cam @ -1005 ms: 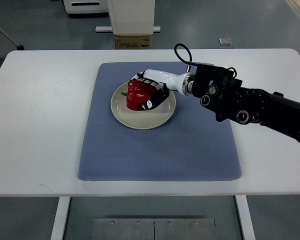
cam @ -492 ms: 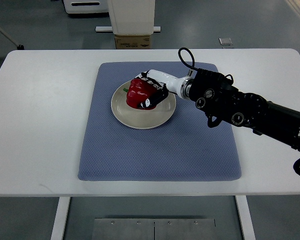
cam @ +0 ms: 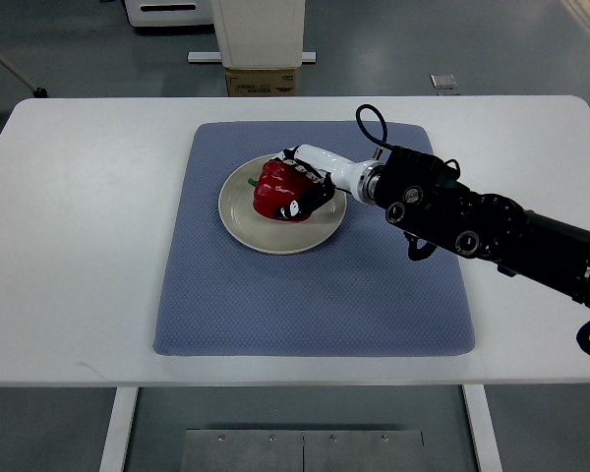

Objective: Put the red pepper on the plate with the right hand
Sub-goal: 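Lower the pepper onto the plate and open the right hand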

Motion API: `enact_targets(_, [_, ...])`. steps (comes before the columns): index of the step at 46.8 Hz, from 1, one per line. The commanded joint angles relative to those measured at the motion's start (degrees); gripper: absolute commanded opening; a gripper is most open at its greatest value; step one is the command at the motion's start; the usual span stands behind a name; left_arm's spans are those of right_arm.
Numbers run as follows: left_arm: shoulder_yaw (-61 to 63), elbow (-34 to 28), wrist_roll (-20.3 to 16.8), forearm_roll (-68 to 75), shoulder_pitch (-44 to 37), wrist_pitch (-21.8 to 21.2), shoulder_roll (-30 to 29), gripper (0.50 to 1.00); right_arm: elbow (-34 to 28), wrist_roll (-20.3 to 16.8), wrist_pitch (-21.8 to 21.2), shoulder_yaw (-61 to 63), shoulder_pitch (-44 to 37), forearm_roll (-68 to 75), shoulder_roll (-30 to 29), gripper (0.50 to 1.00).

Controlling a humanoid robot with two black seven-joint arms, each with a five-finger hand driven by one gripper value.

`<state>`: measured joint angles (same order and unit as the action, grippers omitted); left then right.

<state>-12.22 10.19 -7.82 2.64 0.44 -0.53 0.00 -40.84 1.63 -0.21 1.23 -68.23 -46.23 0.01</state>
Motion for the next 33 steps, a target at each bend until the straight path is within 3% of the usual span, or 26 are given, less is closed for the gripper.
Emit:
enact_targets(1, [0.0, 0.0, -0.1, 0.0, 0.0, 0.0, 0.0, 1.0, 0.0, 0.1, 0.1, 0.0, 0.1, 0.0, 0.0, 0.822])
enact_targets(7, [0.0, 0.0, 0.0, 0.0, 0.0, 0.0, 0.0, 1.0, 0.0, 0.4, 0.2, 0.1, 0.2, 0.0, 0.0, 0.962])
enact_targets(9, [0.0, 0.0, 0.0, 0.0, 0.0, 0.0, 0.0, 1.0, 0.0, 0.5, 0.2, 0.1, 0.1, 0.1, 0.0, 0.987])
enact_targets(33, [0.0, 0.0, -0.1, 0.0, 0.0, 0.0, 0.0, 1.0, -0.2, 0.4, 0.1, 6.9, -0.8, 1.3, 0.0, 0.998])
